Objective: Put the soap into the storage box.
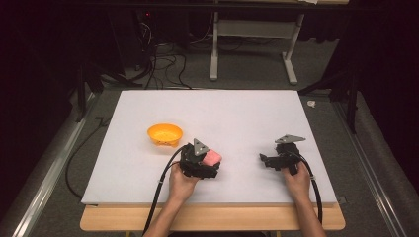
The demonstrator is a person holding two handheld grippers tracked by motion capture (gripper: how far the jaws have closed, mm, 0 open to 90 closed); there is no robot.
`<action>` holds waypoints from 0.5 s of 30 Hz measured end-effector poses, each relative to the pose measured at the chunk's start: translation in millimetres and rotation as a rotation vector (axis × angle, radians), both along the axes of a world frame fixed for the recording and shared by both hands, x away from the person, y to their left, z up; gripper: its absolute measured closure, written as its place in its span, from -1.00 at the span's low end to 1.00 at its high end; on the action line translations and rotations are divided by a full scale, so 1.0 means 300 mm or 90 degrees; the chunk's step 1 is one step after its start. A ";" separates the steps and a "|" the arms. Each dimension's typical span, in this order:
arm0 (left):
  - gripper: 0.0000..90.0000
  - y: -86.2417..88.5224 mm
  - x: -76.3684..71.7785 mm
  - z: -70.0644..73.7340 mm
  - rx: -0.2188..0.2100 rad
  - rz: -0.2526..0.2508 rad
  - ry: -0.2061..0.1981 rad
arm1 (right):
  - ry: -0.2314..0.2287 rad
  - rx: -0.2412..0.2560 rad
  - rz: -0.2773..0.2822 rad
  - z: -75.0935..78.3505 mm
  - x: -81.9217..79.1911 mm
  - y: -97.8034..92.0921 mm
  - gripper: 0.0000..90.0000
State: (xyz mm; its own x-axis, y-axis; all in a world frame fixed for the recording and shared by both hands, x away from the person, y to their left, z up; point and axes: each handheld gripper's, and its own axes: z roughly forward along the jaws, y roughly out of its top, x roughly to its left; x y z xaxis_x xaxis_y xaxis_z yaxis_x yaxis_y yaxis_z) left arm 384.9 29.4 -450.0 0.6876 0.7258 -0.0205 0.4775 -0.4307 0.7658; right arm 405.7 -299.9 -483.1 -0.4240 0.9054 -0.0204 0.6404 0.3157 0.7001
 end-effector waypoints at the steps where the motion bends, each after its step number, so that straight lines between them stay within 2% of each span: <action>1: -0.70 0.000 0.000 0.000 0.000 0.000 0.000 | 0.000 0.000 0.000 0.000 0.000 0.000 -0.68; 15: -0.70 0.059 -0.020 0.010 -0.011 0.017 0.002 | 0.000 0.000 0.000 0.000 0.000 0.000 -0.68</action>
State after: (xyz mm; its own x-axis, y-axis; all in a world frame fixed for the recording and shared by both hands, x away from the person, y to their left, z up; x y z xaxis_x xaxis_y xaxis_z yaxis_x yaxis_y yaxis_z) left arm 378.9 47.0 -446.9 0.6679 0.7434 -0.0355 0.4911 -0.4044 0.7715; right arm 405.6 -299.9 -483.1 -0.4235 0.9057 -0.0203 0.6407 0.3153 0.7001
